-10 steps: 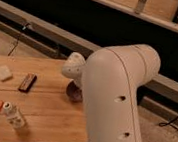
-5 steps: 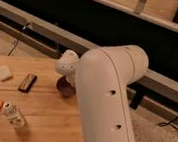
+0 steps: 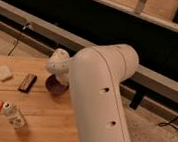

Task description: Drag the ceramic bowl in a circle

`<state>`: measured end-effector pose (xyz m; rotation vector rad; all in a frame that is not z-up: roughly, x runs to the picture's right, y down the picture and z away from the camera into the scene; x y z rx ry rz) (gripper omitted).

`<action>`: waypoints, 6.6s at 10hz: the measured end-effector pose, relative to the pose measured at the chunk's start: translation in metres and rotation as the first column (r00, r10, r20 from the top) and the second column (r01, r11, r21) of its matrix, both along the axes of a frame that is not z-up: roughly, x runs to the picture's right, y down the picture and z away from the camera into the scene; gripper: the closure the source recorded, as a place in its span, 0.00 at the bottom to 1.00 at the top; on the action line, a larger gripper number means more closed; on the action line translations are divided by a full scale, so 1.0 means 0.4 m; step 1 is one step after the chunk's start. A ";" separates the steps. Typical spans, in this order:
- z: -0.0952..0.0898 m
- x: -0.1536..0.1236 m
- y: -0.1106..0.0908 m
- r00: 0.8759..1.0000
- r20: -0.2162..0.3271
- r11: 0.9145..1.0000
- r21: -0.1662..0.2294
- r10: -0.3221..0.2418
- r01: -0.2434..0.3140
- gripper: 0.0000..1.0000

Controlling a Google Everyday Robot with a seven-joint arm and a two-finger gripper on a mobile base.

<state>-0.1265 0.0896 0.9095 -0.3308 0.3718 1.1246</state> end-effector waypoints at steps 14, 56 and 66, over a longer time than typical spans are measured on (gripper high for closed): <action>-0.475 0.037 0.403 0.950 0.142 0.938 -0.173 -0.280 0.302 1.00; -0.001 -0.014 -0.012 0.978 0.066 0.980 0.029 0.196 -0.199 1.00; -0.187 -0.180 0.190 0.956 0.289 0.987 -0.134 -0.049 0.091 1.00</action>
